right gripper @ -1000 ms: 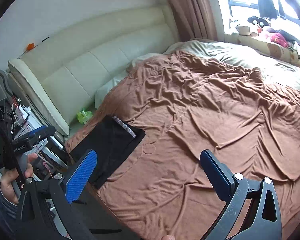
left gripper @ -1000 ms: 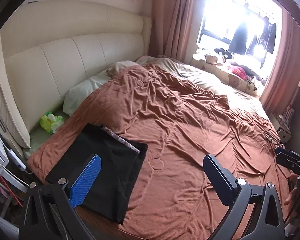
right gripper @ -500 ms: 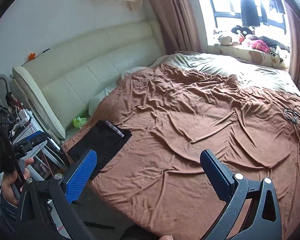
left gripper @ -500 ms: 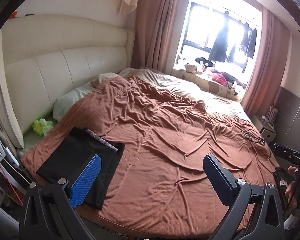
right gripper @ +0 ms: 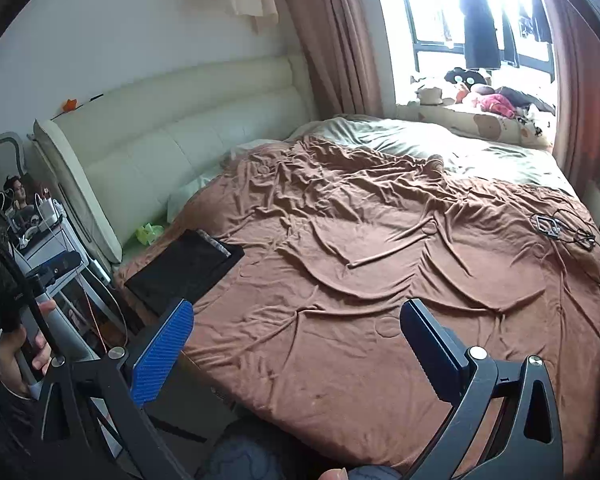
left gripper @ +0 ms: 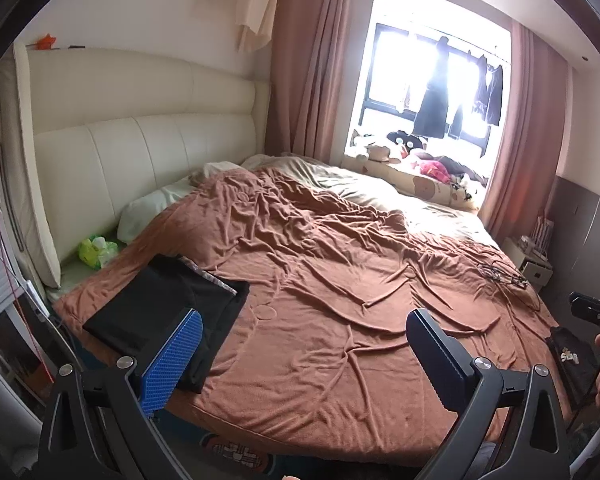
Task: Fold small clothes
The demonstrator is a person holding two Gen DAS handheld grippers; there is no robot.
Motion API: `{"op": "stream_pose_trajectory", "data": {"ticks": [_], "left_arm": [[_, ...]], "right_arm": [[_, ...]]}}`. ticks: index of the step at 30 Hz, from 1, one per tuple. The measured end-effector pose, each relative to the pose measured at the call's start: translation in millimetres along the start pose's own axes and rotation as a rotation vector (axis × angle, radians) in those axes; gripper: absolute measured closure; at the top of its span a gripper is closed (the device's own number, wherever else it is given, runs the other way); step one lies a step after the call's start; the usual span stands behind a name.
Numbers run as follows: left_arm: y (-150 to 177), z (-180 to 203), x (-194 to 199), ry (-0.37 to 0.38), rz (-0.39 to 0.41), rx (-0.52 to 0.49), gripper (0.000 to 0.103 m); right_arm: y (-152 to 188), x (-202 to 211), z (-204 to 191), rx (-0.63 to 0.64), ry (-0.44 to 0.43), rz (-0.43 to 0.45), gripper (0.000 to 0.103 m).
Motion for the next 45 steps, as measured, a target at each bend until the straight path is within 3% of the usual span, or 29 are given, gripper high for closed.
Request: {"op": "stream_pose_trajectory", "data": {"ticks": [8,19,26,36,45], "left_arm": [[27,26,27,0.054,0.015,-0.005,0.000],[70,54,48,0.040,0.056,-0.055,0.000],[103,69,50,0.054,0.062,-0.066,0.000],[147,94,42,0.086,0.037,-0.076,0.000],[171,110,43,0.120,0.019,-0.053,0.000]], "right_arm": [[29,28,-2,0.007,0.014,0.034,0.000],[80,53,2,0.017,0.076,0.066,0.000],[105,60,11,-0.016,0.082,0.084,0.000],[136,73,23,-0.052,0.168,0.132,0.000],[167,66,27,-0.047,0.216,0.105,0.000]]}}
Point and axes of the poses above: each gripper's, at about its wrist camera, not at the fingertips, and x roughly against the way its jaws point, z to its right, y to its underside, the point moved 10 cm from there along -x, roughly the way its jaws point, and after that the axes turned 3 degrees about z, right-handed, at the moved point
